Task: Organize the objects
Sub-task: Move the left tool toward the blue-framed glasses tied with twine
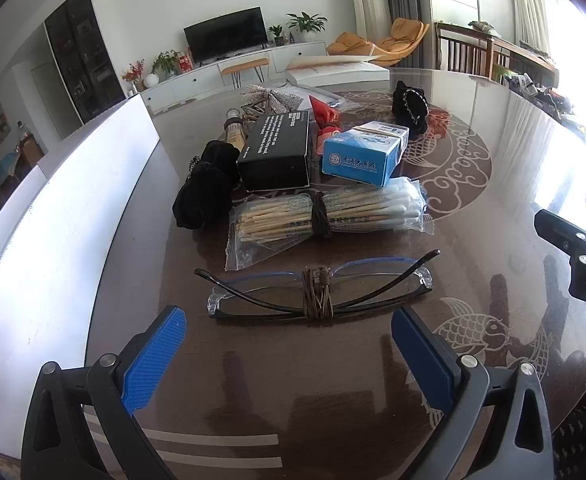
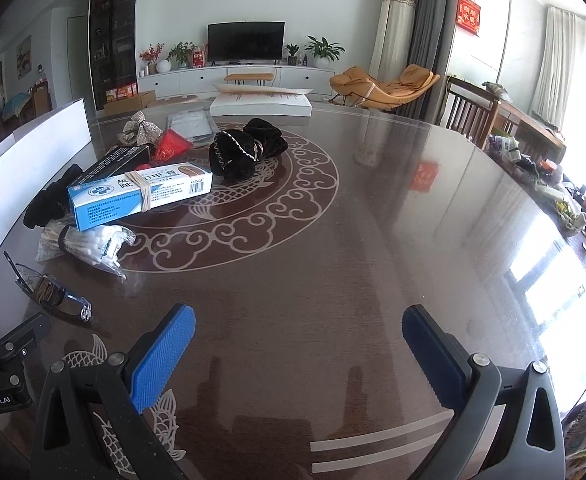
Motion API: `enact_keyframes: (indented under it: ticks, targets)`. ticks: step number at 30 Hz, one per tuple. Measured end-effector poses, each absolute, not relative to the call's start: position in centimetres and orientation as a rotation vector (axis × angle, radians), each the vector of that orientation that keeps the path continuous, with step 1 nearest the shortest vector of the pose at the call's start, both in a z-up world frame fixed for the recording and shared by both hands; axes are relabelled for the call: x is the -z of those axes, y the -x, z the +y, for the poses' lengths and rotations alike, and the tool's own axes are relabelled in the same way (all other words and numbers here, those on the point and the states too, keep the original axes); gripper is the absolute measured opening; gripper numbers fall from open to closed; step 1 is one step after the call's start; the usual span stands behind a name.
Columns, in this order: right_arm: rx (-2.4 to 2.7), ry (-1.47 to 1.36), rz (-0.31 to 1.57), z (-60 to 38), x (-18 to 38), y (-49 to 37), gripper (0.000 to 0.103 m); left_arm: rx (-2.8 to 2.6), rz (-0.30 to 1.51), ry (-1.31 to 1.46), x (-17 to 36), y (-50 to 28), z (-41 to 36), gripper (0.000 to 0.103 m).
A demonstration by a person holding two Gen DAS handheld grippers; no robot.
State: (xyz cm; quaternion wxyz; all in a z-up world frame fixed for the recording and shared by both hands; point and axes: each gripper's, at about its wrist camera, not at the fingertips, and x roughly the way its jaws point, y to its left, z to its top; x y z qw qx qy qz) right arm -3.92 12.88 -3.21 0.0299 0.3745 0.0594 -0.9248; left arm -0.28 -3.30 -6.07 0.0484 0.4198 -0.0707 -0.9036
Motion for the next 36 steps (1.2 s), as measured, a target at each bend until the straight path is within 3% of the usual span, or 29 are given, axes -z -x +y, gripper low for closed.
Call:
enact_keyframes:
  ticks: [24,36]
  targets:
    - [2.749,-1.362,0.132,13.3,5.9,5.2,0.103,2.743,-0.152,-1.402,7.3,1.4,-3.7,0.103]
    - [2.753,-1.387,0.058,14.5,6.0,5.3,0.103,2.758,-0.023,-1.506,7.9,2.0,-5.3,0.103]
